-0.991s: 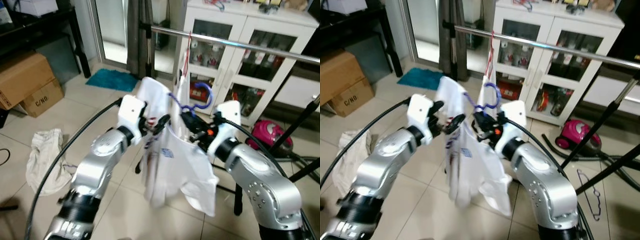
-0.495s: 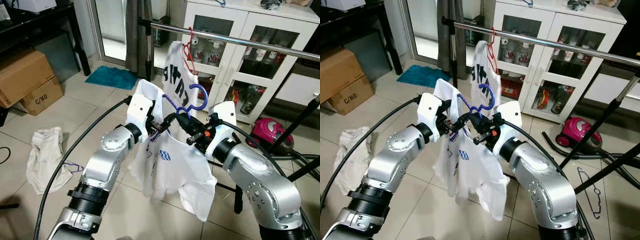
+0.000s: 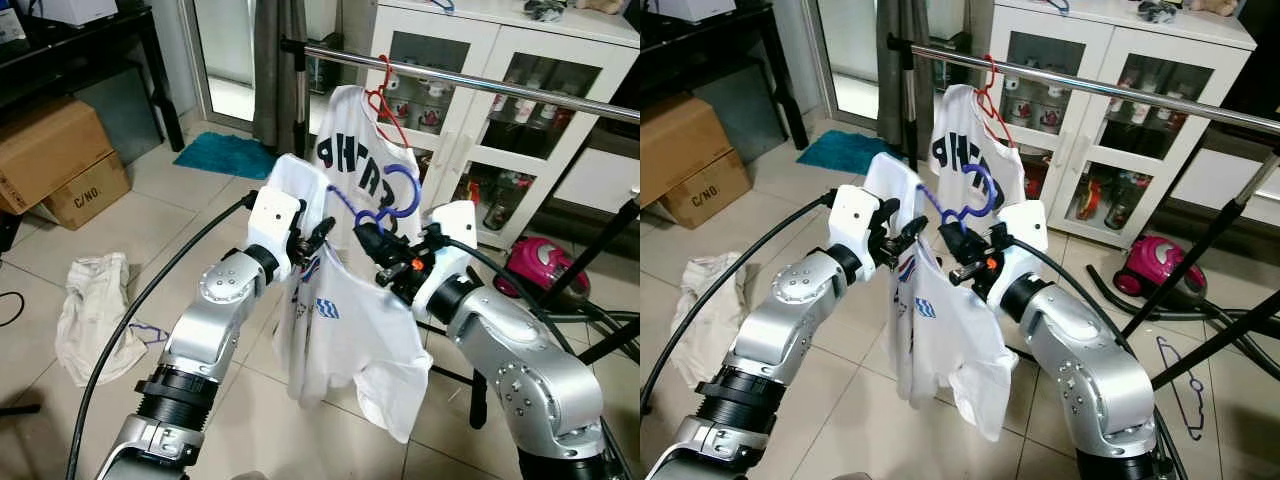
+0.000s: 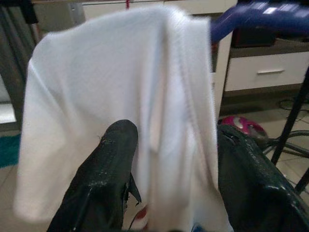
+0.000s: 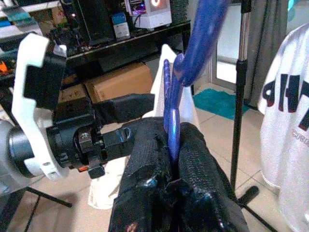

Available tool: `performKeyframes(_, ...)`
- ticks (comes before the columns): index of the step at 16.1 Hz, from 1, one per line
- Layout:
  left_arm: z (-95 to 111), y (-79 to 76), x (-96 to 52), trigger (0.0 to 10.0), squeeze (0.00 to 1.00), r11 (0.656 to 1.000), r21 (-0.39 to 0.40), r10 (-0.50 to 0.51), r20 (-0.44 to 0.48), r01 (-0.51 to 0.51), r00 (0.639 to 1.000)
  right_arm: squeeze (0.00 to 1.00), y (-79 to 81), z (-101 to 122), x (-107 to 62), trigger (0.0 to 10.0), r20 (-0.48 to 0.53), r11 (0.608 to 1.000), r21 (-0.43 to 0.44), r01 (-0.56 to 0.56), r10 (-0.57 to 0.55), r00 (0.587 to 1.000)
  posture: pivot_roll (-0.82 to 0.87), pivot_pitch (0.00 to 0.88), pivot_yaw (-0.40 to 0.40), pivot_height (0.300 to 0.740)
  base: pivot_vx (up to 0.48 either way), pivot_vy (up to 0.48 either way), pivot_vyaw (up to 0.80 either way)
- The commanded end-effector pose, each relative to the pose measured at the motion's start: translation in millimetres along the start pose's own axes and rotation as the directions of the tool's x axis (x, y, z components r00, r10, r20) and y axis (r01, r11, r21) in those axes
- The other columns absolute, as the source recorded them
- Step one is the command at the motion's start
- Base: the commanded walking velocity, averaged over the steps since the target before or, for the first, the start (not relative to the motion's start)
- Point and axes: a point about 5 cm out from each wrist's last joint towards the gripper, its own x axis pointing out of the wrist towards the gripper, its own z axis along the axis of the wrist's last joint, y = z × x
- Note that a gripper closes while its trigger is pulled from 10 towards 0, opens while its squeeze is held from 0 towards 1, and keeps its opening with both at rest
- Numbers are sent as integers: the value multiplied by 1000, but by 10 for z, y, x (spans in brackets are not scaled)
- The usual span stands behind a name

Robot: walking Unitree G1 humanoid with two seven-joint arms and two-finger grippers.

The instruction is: Hang hanger

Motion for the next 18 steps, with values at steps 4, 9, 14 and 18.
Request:
performKeyframes(4, 53, 45, 10, 0, 0, 999, 32, 16, 20, -17, 1000, 0, -42, 69, -52, 0, 49, 1000, 9, 14, -14, 999, 58, 0, -4, 740, 0, 0, 0)
performKeyframes(9, 66, 50, 6, 0, 0, 999, 43, 15, 38, -16, 999, 0, -61, 48, -66, 0, 45, 1000, 21, 20, -21, 999, 61, 0, -5, 740, 0, 0, 0)
performKeyframes(14, 106, 58, 5, 0, 0, 999, 51, 7, 65, -10, 998, 0, -65, 23, -66, 0, 36, 1000, 24, 20, -21, 999, 64, 0, 1, 740, 0, 0, 0)
performKeyframes(18, 110, 72, -2, 0, 0, 1000, 31, 0, 77, -2, 997, 0, -66, 10, -74, 0, 33, 1000, 22, 23, -23, 999, 65, 0, 5, 740, 0, 0, 0)
